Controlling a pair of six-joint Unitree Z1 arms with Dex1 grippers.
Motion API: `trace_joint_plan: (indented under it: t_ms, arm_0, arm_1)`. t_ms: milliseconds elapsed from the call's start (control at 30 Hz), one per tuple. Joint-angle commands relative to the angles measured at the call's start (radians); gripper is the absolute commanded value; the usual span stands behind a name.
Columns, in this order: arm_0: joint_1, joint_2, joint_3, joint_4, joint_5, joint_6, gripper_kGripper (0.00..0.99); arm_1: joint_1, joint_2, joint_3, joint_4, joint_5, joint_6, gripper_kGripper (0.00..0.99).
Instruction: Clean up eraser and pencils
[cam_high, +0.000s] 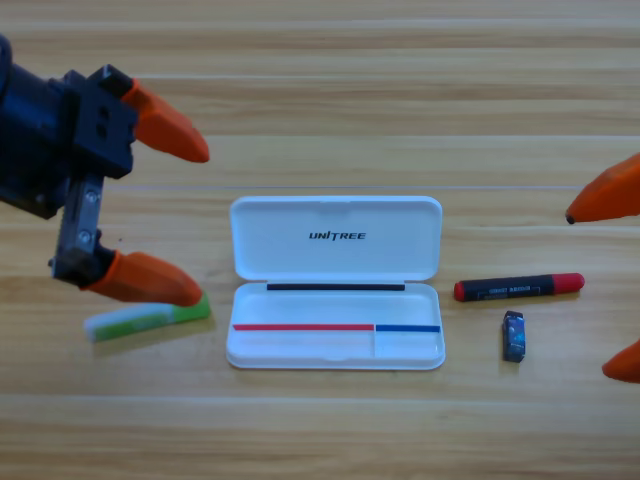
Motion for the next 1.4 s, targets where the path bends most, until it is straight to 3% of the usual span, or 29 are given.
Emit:
trace_joint_plan:
  t_ms: [33, 400, 500, 667, 867, 933, 1067, 1200, 1400]
  arm_0:
    - [-0.018, -0.002, -0.024, 0.045, 0.009, -0.010, 0.980]
    - [-0.018, 0.005, -0.021, 0.056, 0.009, -0.010, 0.980]
    - [-0.018, 0.007, -0.024, 0.056, 0.013, -0.010, 0.980]
    - [-0.018, 0.013, -0.029, 0.061, 0.033, -0.007, 0.980]
    - [-0.017, 0.036, -0.090, 0.113, 0.090, 0.021, 0.982]
    - [-0.017, 0.047, -0.133, 0.150, 0.130, 0.044, 0.982]
    - [0.013, 0.076, -0.205, 0.205, 0.245, 0.084, 0.983]
    - [0.145, 0.174, -0.325, 0.332, 0.242, 0.163, 0.980]
    - [0.303, 0.317, -0.388, 0.429, 0.243, 0.216, 0.980]
  arm_1:
    - [0.025, 0.048, 0.020, 0.024, 0.008, 0.001, 0.971]
    - [0.025, 0.003, 0.038, 0.024, 0.007, 0.056, 0.971]
    - [0.023, 0.040, 0.035, 0.024, -0.032, 0.108, 0.971]
    - [-0.040, 0.184, 0.009, 0.043, -0.151, 0.245, 0.969]
    - [-0.047, 0.321, -0.082, 0.099, -0.478, 0.521, 0.969]
    - [-0.055, 0.352, -0.095, 0.121, -0.533, 0.573, 0.969]
    - [-0.060, 0.414, -0.065, 0.131, -0.515, 0.622, 0.971]
    - [-0.060, 0.499, -0.062, 0.131, -0.469, 0.712, 0.976]
    - [-0.075, 0.605, -0.049, 0.087, -0.475, 0.932, 0.990]
